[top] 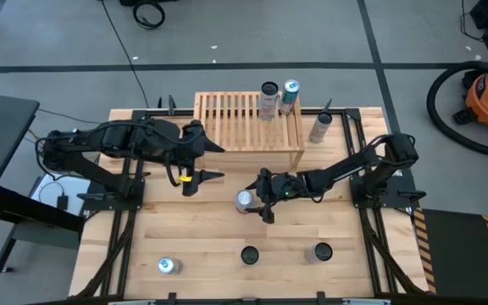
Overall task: Place canned beverage on shelf
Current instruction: Put the bottom pink white soda can on the shelf
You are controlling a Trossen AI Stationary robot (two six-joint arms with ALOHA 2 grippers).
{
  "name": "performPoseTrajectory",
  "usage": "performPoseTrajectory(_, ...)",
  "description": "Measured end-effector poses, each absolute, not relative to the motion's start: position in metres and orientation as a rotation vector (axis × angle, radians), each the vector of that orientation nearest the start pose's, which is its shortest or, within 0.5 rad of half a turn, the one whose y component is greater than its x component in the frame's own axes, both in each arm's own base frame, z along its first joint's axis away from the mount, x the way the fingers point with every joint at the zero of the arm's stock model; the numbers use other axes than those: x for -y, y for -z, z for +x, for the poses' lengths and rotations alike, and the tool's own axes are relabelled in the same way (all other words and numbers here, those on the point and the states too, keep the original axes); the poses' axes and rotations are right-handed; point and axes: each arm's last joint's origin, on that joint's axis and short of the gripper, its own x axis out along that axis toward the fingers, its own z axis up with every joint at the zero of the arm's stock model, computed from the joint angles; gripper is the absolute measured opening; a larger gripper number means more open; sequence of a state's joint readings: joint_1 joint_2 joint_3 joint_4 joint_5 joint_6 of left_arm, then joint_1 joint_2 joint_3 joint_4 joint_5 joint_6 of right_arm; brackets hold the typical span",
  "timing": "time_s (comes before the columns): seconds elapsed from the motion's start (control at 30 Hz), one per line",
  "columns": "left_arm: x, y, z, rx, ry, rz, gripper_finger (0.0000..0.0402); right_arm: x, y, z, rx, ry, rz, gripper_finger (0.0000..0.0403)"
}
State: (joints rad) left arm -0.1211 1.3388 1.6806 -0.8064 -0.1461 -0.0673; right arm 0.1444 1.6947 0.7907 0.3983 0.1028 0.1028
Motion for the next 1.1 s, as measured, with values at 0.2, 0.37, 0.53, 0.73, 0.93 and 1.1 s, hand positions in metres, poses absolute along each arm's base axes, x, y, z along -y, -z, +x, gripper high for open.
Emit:
performPoseTrajectory(0.2, 0.027, -0.456, 0.255, -0.458, -0.040, -0.004, 0.0314, -0.046, -0.155, 0.339, -0.469, -0.016, 0.043, 0.0370)
performPoseTrajectory(0.37, 0.027, -0.456, 0.255, -0.459, -0.040, -0.004, 0.0314, -0.046, -0.154, 0.340, -0.463, -0.013, 0.042, 0.0362)
performPoseTrajectory(0.53, 0.027, -0.456, 0.255, -0.459, -0.040, -0.004, 0.0314, -0.046, -0.154, 0.340, -0.464, -0.009, 0.041, 0.0311)
performPoseTrajectory(0.73, 0.027, -0.456, 0.255, -0.459, -0.040, -0.003, 0.0314, -0.046, -0.154, 0.340, -0.463, -0.003, 0.059, 0.0291)
performPoseTrajectory(0.93, 0.027, -0.456, 0.255, -0.459, -0.040, -0.004, 0.0314, -0.046, -0.163, 0.338, -0.456, 0.001, 0.077, 0.0291)
performPoseTrajectory(1.1, 0.027, -0.456, 0.255, -0.459, -0.040, -0.004, 0.0314, -0.045, -0.192, 0.341, -0.441, -0.003, 0.070, 0.0291)
